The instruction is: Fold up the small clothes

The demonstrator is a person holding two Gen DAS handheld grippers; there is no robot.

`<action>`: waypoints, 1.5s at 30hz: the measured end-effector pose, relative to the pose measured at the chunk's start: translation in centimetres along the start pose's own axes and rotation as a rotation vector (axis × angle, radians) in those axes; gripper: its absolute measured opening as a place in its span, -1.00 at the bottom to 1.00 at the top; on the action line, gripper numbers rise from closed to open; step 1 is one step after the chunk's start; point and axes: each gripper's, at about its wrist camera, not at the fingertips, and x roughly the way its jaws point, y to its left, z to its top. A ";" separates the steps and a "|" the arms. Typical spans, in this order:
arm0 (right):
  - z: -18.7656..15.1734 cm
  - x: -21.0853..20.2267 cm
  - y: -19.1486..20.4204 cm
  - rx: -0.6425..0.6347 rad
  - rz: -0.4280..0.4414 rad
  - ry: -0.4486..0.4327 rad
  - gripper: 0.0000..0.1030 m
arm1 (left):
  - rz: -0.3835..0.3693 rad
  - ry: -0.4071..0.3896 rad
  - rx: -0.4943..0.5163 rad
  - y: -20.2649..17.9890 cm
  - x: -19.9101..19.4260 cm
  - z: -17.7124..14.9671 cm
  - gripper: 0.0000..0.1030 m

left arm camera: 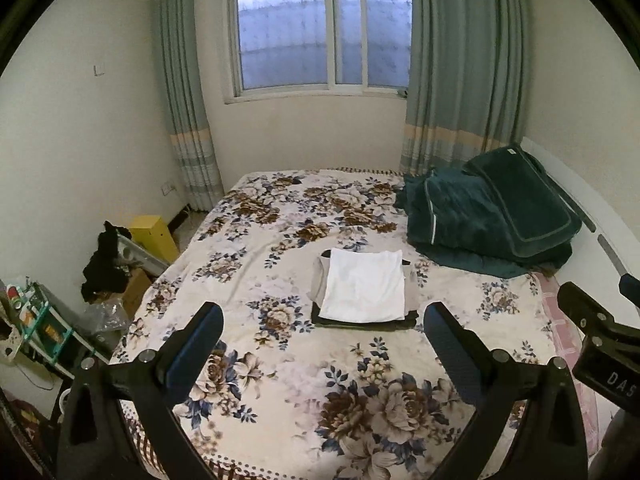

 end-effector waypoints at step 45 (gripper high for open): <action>1.8 -1.5 -0.5 -0.017 0.054 -0.024 1.00 | 0.007 -0.036 -0.014 0.8 -3.2 0.1 0.99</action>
